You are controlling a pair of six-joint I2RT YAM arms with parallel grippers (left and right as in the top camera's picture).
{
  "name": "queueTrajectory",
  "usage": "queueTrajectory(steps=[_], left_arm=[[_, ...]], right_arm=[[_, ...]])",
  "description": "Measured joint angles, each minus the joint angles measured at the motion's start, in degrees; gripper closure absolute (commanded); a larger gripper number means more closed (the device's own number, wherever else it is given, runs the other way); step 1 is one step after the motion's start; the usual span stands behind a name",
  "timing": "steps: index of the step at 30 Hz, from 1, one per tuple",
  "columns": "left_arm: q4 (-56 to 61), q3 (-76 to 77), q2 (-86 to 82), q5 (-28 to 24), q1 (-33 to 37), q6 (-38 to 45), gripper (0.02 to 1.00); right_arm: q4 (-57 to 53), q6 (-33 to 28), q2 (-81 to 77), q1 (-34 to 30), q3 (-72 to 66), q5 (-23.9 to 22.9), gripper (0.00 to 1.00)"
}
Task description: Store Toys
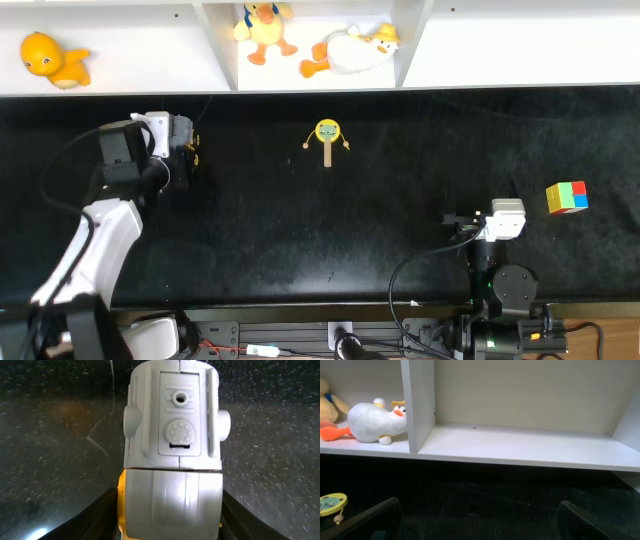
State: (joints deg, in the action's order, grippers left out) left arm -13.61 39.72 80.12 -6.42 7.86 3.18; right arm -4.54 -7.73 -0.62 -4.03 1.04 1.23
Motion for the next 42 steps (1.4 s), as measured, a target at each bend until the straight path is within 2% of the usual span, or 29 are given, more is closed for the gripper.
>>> queueTrajectory(steps=[11, 17, 38, 39, 40, 41, 42], left_arm=[[-5.11, 0.02, -11.65, 0.72, -0.11, 0.00, 0.590], [-5.27, 3.37, -12.15, 1.14, -3.21, 0.00, 0.581], [-4.17, 31.74, 16.11, 2.03, -4.79, 0.00, 0.557], [-4.15, 32.57, 16.96, 2.01, -4.79, -0.02, 0.538], [-4.04, 33.40, 17.90, 2.01, -4.79, -0.02, 0.448], [-3.91, 34.07, 18.67, 2.01, -4.79, 0.02, 0.305], [-3.61, 34.58, 19.39, 2.01, -4.79, 0.17, 0.121]], right_arm=[[0.02, 0.04, 0.00, 0.00, 0.00, 0.00, 0.005], [0.00, 0.00, 0.00, 0.00, 0.00, 0.02, 0.007], [0.02, 0.00, 0.00, 0.00, 0.00, 0.00, 0.005], [0.00, 0.00, 0.00, 0.00, 0.00, 0.02, 0.005], [0.00, 0.00, 0.00, 0.00, 0.00, 0.00, 0.005], [0.00, 0.00, 0.00, 0.00, 0.00, 0.00, 0.005], [0.00, -0.02, 0.00, 0.00, 0.00, 0.00, 0.007]])
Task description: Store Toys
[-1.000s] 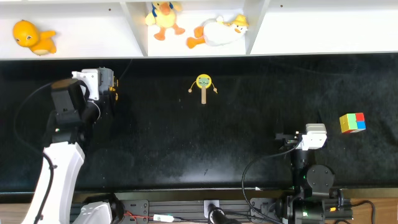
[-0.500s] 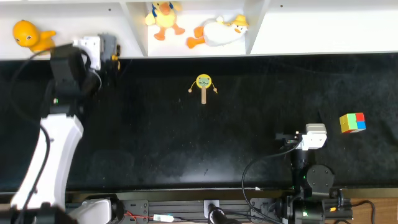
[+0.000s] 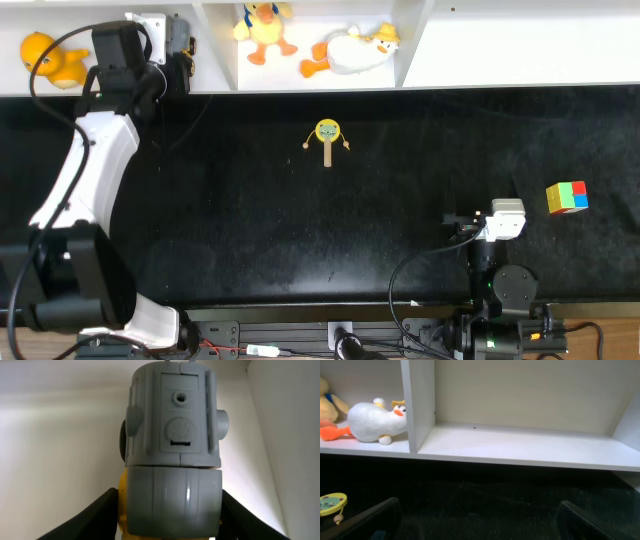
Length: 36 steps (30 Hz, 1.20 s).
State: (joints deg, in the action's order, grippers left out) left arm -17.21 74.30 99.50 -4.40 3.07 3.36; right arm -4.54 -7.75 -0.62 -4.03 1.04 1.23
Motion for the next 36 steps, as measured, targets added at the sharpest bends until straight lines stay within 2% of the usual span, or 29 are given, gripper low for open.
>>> queueTrajectory(steps=[1, 8, 14, 22, 28, 36], left_arm=[[0.26, 0.28, 0.50, 0.00, 0.00, 0.04, 0.020], [-0.70, 0.63, 1.25, 0.04, 0.00, -0.22, 0.020], [-6.21, -2.45, -4.13, 2.34, 0.37, -0.20, 0.020], [-6.38, -30.40, -37.83, 4.76, 1.14, -0.44, 0.020], [9.14, -55.98, -67.45, 2.23, 0.28, -2.97, 0.023], [16.79, -72.08, -97.29, 3.85, 0.15, -3.04, 0.020]], right_arm=[[-0.02, 0.02, 0.00, 0.00, 0.00, 0.00, 0.005], [0.00, 0.02, 0.00, 0.00, 0.00, 0.02, 0.005], [0.00, 0.02, 0.00, 0.00, 0.00, 0.02, 0.005], [0.04, 0.02, -0.02, 0.00, 0.00, 0.00, 0.005], [0.00, 0.02, -0.02, -0.02, 0.00, 0.02, 0.007], [0.00, 0.00, 0.00, 0.00, 0.00, 0.02, 0.005]])
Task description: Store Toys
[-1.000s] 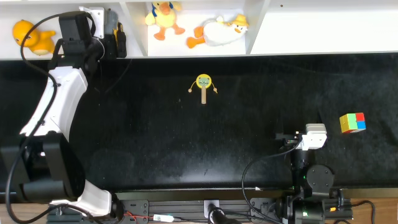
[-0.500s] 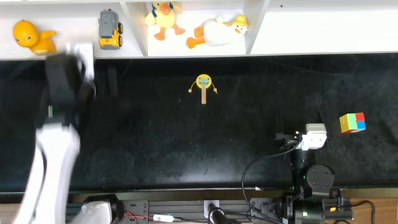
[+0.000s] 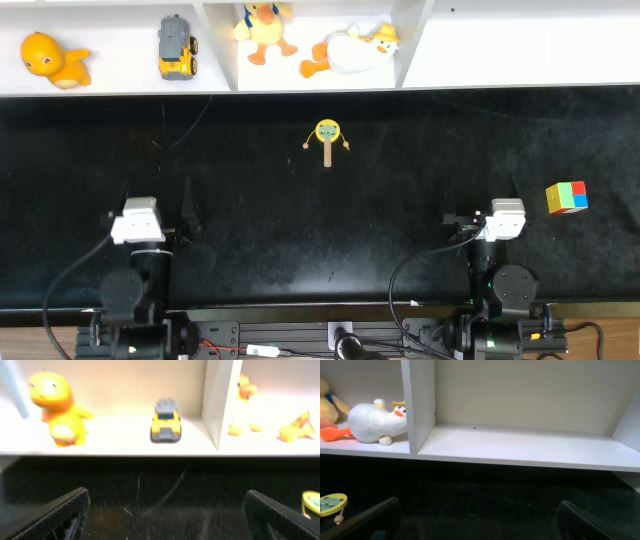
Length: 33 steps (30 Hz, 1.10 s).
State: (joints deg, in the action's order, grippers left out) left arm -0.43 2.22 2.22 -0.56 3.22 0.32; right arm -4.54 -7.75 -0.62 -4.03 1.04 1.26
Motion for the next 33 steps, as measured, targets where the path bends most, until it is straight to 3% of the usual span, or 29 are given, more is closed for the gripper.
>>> queueTrajectory(steps=[28, 33], left_arm=[[-4.31, -1.55, -1.20, 1.51, -0.15, 0.00, 0.020], [-4.31, -1.55, -1.20, 1.51, -0.15, 0.02, 0.020]], right_arm=[[-0.02, 0.00, 0.00, 0.00, 0.00, -0.02, 0.005], [-0.26, -2.47, -1.77, 0.00, 0.11, -2.99, 0.005]])
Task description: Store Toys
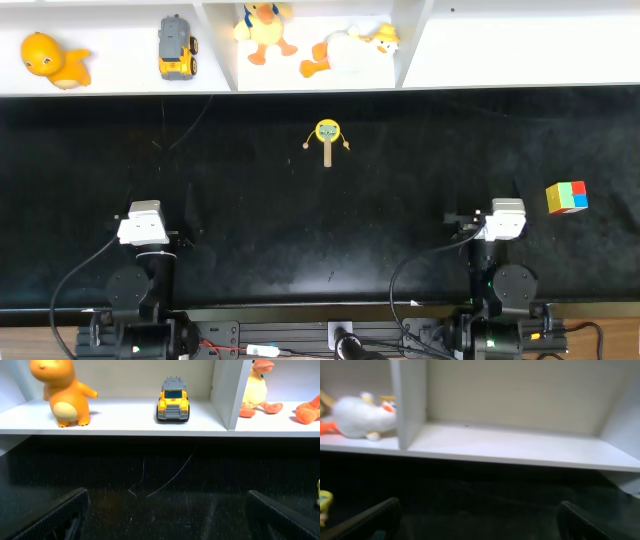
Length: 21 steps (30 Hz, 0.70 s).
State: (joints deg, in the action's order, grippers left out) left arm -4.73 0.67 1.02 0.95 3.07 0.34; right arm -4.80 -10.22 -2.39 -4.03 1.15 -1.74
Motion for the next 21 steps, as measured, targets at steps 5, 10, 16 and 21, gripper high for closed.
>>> queueTrajectory(steps=[5, 10, 16, 21], left_arm=[[0.00, -0.02, -0.07, 0.00, 0.00, 0.00, 0.020], [0.02, -0.07, -0.22, 0.00, 0.00, -0.02, 0.020], [0.02, -0.07, -0.26, 0.00, 0.00, 0.00, 0.020], [0.02, -0.07, -0.26, 0.00, 0.00, 0.00, 0.020]], right_arm=[[-9.55, -0.98, -15.54, 2.08, 7.72, -1.68, 0.003], [-32.17, 4.28, -39.17, 9.92, 28.13, -2.32, 0.005], [-40.89, 16.65, -61.55, 24.41, 46.66, -5.92, 0.007], [-37.94, 31.19, -75.30, 36.92, 52.83, -13.11, 0.007]])
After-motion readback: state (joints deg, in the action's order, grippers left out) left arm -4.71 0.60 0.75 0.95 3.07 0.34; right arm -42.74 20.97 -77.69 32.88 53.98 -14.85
